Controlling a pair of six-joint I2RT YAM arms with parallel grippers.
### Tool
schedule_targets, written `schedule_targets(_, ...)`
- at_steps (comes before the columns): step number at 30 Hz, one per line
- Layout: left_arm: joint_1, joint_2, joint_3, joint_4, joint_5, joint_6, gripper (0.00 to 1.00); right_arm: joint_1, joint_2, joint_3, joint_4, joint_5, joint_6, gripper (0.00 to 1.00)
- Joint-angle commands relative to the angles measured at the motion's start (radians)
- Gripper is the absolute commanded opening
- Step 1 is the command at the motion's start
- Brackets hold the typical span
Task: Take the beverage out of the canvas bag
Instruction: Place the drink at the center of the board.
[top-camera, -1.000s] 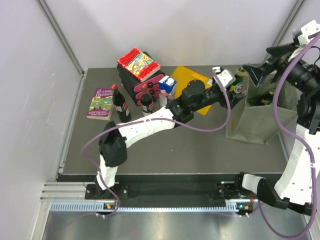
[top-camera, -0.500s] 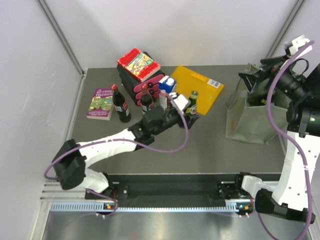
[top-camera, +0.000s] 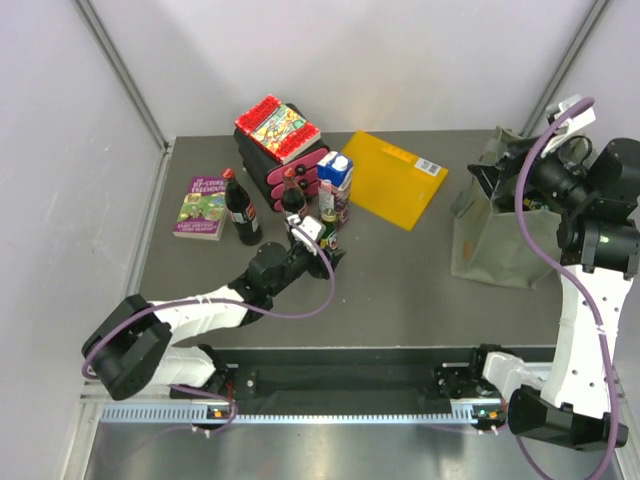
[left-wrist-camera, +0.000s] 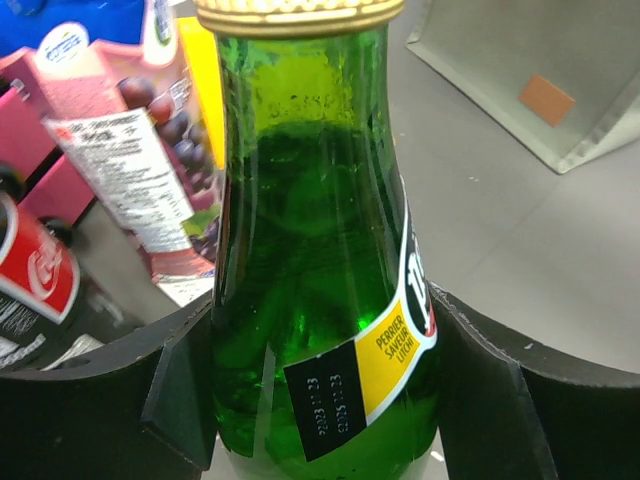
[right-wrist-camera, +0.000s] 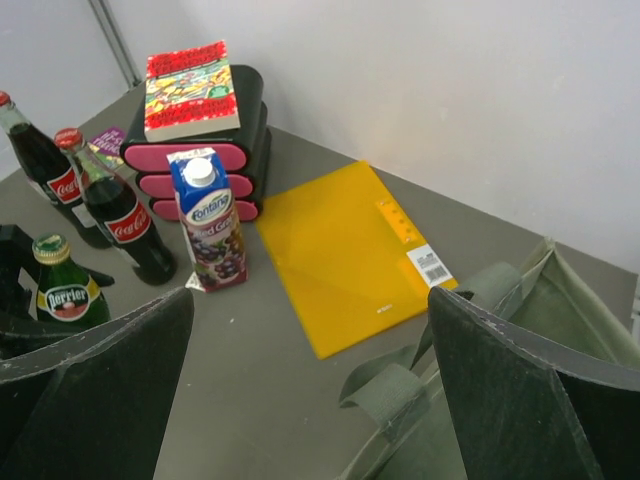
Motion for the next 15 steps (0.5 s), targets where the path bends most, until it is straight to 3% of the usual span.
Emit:
schedule_targets(1, 0.029, -0.037, -0.012, 0.351, 0.050, -0.019, 0.00, -0.003, -0.037, -0.052, 0.066, -0.031, -0.030, 1.00)
schedule_targets(15, 0.052, 0.133, -0.049, 0.538, 0.123, 0.006, 0.00, 0.002, -0.055, -0.145, 0.078, -0.068, -0.070, 1.00)
